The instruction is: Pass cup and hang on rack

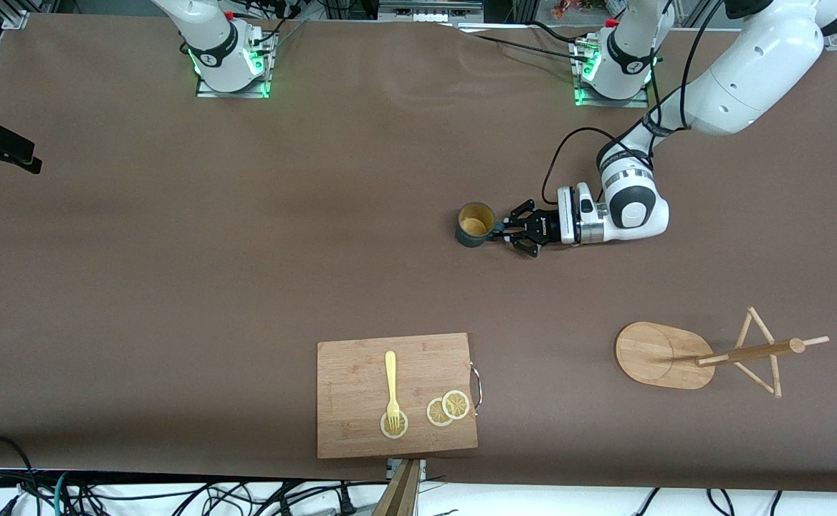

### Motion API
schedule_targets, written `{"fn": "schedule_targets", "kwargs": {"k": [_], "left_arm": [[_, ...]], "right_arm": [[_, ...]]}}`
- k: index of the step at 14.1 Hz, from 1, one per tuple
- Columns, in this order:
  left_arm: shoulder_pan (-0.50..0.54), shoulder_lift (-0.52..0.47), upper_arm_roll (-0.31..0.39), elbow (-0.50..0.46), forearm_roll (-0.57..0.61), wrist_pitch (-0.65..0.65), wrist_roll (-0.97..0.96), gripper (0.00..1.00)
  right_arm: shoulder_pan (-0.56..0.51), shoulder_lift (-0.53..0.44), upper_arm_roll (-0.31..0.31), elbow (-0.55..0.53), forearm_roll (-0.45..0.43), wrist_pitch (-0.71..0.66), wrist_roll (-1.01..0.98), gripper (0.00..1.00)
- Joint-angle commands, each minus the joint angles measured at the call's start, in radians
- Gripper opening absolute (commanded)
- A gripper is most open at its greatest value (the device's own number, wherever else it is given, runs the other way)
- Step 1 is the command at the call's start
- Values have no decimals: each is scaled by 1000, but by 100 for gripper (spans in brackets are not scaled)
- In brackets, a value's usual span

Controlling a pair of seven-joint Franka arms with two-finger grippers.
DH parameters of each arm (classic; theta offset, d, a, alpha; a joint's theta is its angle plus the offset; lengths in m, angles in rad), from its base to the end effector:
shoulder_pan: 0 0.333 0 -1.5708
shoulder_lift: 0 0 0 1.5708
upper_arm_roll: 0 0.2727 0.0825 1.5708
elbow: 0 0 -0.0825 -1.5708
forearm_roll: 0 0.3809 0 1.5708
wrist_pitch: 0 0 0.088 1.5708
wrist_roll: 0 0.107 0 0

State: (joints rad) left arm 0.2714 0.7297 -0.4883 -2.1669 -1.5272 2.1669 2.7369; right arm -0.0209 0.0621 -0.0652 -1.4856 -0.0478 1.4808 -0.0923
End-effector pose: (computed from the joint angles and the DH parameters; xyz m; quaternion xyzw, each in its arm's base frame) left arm 0.4492 -0.1802 0.0577 0.5949 -0.5256 0.4181 0.4416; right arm 0.5563 -0.0524 0.5789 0.9991 0.0017 -0.0355 0.0228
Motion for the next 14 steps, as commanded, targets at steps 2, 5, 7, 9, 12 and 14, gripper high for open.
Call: {"fn": "schedule_targets", "kwargs": {"k": [2,5,7,9,12,14], "left_arm": [[9,-9,2,-7,-30,-4,32,19],[14,-71,2,-7,-27,-13,-139,15],[25,-133,2,-8,25,-45,-297,13],[69,-174,2,-5,106,-88,-434,13],[196,-200,2,2,221,-188,-589,13],[281,-205,4,3,269,-272,-713,13]], "right_arm": [[-11,1,7,2,-9,9,9,100],[-8,1,8,2,-7,9,9,100],[-8,1,8,2,-7,9,11,100],[-10,1,8,2,-7,10,11,100],[-10,1,8,2,-7,10,13,100],[-10,1,8,2,-7,10,13,100]]}}
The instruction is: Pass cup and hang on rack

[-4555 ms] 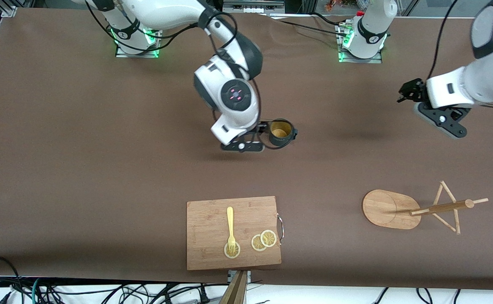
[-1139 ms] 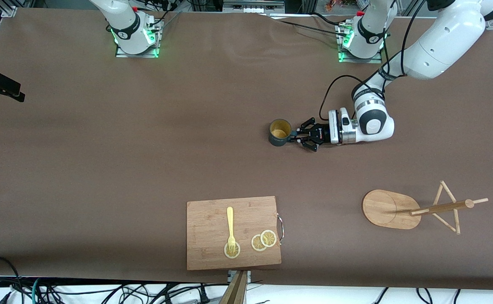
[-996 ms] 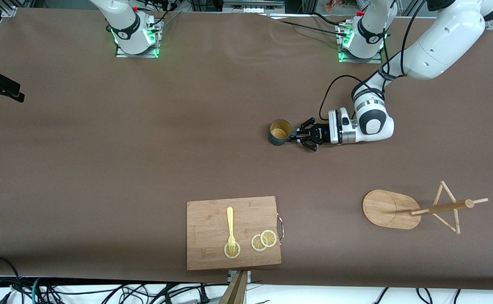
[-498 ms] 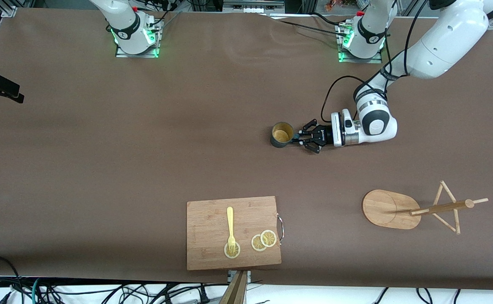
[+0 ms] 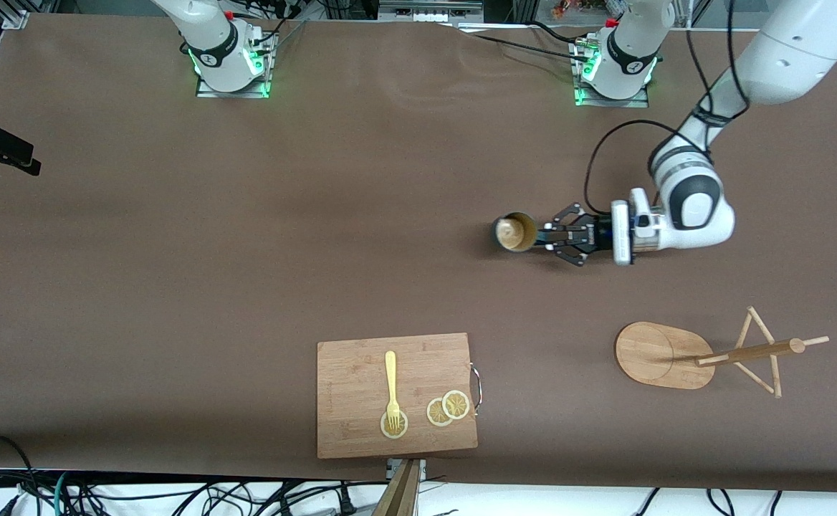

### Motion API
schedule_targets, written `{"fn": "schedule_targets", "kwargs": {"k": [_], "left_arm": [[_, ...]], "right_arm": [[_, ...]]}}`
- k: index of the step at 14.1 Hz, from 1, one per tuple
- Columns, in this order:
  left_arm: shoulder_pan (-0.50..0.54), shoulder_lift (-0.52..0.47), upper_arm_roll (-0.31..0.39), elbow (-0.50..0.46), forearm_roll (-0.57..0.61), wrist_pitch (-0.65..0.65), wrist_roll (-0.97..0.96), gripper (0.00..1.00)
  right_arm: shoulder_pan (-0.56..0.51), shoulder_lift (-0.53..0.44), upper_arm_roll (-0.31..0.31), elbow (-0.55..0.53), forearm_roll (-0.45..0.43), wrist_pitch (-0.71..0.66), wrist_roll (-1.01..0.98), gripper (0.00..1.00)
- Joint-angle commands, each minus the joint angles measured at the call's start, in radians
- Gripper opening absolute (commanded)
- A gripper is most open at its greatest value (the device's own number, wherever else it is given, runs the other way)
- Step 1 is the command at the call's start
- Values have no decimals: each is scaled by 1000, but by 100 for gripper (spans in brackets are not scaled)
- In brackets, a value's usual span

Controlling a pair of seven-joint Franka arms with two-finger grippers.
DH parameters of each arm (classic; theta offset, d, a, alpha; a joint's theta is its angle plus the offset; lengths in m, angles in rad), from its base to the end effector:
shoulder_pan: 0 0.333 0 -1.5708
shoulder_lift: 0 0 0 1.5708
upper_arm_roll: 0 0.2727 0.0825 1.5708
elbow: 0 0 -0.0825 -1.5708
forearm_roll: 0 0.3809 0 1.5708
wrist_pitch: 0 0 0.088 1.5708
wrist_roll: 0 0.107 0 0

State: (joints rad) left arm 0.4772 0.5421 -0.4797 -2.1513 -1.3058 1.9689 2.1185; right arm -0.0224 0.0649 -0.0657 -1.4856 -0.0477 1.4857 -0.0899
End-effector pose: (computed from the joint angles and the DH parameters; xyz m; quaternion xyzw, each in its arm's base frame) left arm 0.5056 -0.0811 0.1449 0.6749 -0.4000 0.3326 0.5233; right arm 0.5575 -0.0536 0.5777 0.9991 -0.0004 -0.0345 0.0230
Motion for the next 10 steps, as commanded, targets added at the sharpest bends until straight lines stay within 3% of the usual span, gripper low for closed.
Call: {"fn": "schedule_targets", "kwargs": {"k": [1,6,10], "left_arm": [[116,-21,-5,-10,68,-100,-148,13],[297,-19,-7,106,238,-276,-554,12],[386,7,-5,198,240,-419,-875,12]], "right_arm": [[-8,0,9,2,-6,5,10,100],[-8,0,9,2,-6,5,10,100],[-10,0,9,2,-6,7,10,100]]}}
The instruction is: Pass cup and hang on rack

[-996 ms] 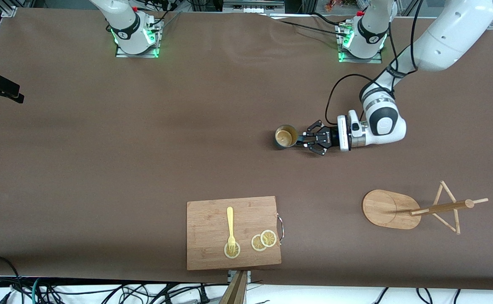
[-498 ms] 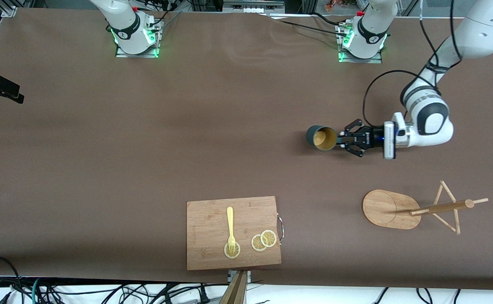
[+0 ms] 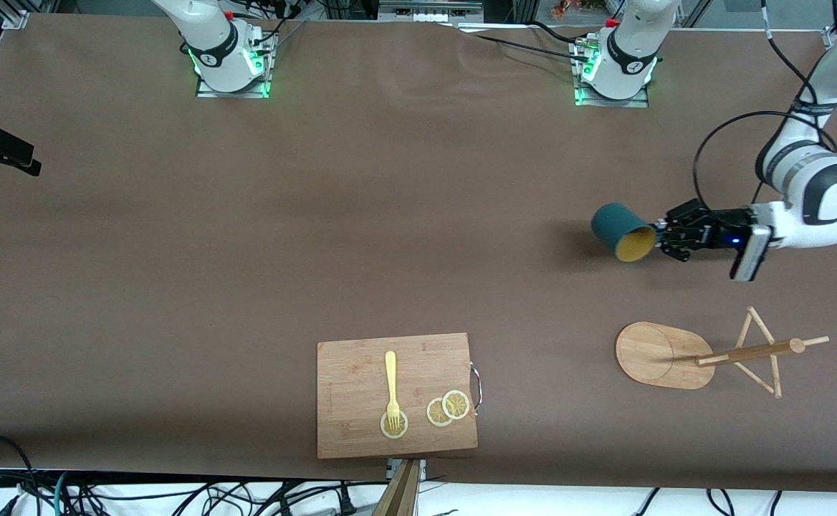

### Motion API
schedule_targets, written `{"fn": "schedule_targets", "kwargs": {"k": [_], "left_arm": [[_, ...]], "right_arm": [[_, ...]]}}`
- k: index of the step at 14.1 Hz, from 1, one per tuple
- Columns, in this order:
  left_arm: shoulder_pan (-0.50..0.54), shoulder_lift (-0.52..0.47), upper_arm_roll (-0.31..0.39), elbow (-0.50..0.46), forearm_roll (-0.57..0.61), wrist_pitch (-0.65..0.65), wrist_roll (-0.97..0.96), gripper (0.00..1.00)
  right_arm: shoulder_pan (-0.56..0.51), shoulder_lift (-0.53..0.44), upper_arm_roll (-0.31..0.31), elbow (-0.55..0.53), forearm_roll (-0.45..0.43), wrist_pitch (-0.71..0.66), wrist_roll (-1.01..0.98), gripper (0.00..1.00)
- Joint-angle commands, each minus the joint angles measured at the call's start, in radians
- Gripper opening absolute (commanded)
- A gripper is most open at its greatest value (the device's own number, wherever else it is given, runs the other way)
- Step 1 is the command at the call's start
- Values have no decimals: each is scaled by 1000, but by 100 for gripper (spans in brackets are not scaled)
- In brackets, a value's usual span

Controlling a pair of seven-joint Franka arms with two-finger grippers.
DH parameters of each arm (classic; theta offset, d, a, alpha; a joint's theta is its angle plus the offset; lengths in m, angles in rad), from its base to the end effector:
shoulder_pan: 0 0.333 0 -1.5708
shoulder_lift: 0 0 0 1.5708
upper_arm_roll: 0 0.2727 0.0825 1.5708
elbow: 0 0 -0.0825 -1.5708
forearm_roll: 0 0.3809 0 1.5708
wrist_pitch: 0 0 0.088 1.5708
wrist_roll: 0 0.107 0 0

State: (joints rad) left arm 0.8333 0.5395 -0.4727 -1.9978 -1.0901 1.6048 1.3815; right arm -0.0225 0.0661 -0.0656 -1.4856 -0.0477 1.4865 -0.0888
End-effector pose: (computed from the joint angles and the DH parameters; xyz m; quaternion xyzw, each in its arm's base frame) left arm 0.5221 0.0959 0.2066 0.7217 -0.1592 0.1875 0.6471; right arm 0.5578 -0.0536 0.5771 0.9991 -0.0009 -0.0347 0.0230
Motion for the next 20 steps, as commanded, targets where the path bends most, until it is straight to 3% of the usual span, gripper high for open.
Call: {"fn": "schedule_targets", "kwargs": {"k": [1,6,11,17,20], "left_arm": [[45,23,-12,77,22,-86,-226,12],[119,131,-12,194,12,-126,-513,12],[125,217,5,309,-50,-140,-728,12],[127,244,32,336,-82,-137,-910,11],[116,322,32,395,-122,-137,-923,11]], "right_arm": [[-8,-2,9,4,-6,6,9,100],[-8,-2,9,2,-6,6,7,100],[-10,-2,9,2,-7,6,-6,100],[-8,-2,9,2,-7,8,-22,100],[-8,-2,10,4,-6,9,-22,100]]}}
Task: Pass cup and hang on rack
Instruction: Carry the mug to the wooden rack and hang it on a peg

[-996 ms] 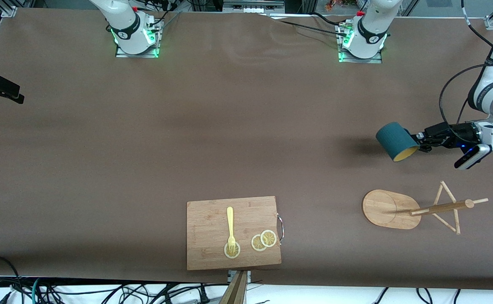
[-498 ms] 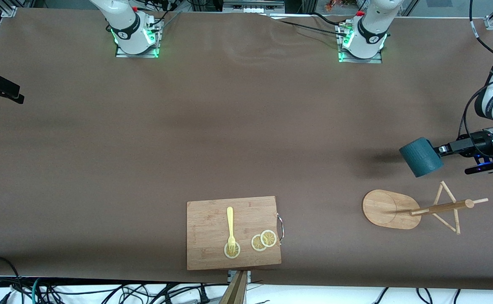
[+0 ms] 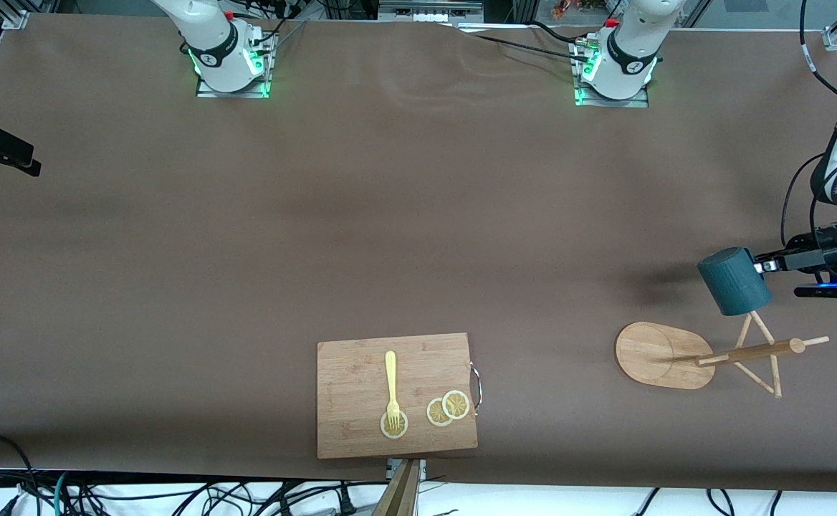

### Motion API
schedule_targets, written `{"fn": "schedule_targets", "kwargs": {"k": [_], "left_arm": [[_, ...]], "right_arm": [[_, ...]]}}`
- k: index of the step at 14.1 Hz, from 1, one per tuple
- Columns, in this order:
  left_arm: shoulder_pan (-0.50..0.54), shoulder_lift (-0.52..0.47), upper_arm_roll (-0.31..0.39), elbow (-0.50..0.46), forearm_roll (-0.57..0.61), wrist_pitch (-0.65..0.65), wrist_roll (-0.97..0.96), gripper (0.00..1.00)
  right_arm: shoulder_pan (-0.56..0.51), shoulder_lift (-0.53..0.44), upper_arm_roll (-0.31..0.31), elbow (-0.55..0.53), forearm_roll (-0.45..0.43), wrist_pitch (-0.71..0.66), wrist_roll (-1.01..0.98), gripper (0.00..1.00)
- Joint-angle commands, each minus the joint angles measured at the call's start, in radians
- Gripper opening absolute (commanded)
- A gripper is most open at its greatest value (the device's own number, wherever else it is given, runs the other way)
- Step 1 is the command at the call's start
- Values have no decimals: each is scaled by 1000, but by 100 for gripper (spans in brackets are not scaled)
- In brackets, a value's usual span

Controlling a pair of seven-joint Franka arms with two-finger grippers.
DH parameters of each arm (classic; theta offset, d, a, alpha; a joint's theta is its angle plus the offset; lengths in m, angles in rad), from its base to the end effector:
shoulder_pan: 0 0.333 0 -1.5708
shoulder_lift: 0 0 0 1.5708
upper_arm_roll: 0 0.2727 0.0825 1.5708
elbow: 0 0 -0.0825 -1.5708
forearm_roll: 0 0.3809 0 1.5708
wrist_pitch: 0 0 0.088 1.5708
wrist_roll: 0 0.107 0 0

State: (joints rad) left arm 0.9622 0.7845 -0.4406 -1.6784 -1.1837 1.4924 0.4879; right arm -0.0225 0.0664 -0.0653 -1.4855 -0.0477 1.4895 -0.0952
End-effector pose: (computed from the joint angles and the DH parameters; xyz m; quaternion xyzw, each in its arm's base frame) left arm 0.5557 0.2250 0.2028 0.6427 0.1987 -0.0005 0.7399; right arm 0.5583 -0.0534 0.5773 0.9992 0.0025 -0.0334 0.0230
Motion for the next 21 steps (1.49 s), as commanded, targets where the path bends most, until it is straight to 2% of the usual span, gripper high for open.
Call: {"fn": "schedule_targets", "kwargs": {"k": [1,3,9,14,15,16,17,19,21], "left_arm": [[-16,122,0,110,-34,-24,-29,11],[-19,180,0,173,-44,-24,-29,11],[-25,193,-1,180,-77,-24,-32,12],[-23,226,0,215,-74,-23,-26,17],[-23,231,0,218,-71,-26,-25,25],[-22,229,2,218,-67,-26,-25,67],[-22,229,2,220,-64,-27,-19,100],[-20,226,10,220,-53,-32,-17,100],[-17,210,16,250,31,-44,-19,100]], "right_arm": [[-8,-2,10,4,-6,6,-15,100],[-8,-2,12,4,-6,6,-15,100],[-8,-2,10,4,-6,8,-15,100],[-8,-2,9,4,-6,6,-15,100],[-8,-2,9,4,-6,8,-15,100],[-8,-2,9,4,-6,6,-15,100],[-8,-2,9,4,-6,8,-15,100],[-8,-2,9,4,-6,8,-15,100],[-8,3,9,4,-6,6,-15,100]]}}
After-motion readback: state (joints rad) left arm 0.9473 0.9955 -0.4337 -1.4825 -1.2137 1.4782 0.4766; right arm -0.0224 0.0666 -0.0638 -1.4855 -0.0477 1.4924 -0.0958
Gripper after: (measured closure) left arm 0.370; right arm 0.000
